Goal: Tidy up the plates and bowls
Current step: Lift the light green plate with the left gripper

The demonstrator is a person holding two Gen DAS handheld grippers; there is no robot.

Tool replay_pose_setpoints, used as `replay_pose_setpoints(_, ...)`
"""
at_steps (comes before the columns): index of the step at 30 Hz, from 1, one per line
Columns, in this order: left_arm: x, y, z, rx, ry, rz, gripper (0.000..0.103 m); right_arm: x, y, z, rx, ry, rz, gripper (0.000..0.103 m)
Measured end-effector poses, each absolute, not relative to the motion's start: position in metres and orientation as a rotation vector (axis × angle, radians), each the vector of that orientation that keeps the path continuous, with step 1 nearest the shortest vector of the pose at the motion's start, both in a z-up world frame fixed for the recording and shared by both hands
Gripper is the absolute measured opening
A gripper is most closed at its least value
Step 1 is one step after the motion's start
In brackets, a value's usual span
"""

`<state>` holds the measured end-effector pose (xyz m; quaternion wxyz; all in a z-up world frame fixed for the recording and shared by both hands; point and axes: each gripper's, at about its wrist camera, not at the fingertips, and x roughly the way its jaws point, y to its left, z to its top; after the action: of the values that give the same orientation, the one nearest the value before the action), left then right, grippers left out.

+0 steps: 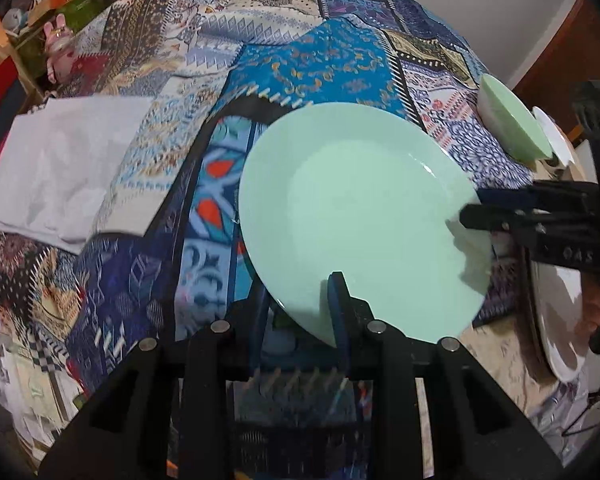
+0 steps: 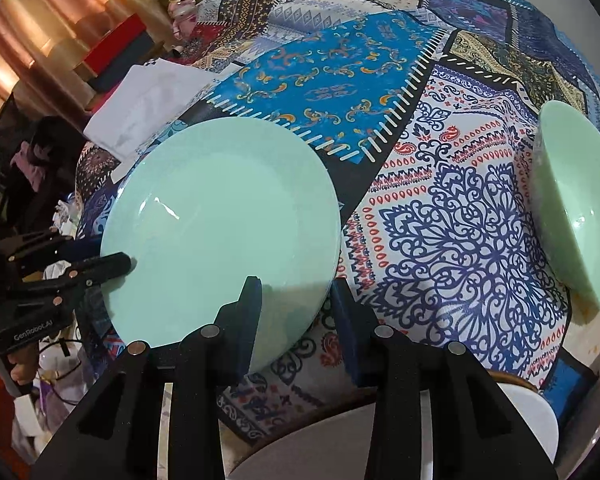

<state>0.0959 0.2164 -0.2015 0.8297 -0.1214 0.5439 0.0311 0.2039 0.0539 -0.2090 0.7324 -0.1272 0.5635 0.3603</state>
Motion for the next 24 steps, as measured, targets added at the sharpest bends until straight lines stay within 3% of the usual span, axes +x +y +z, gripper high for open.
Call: replay_pose_setpoints(24, 0.105, 0.227, -0.205, -0.314, 1.108, 0.095, 0.030, 0.200, 0.064, -0.207, -0.261, 1.168, 0.778, 0.033)
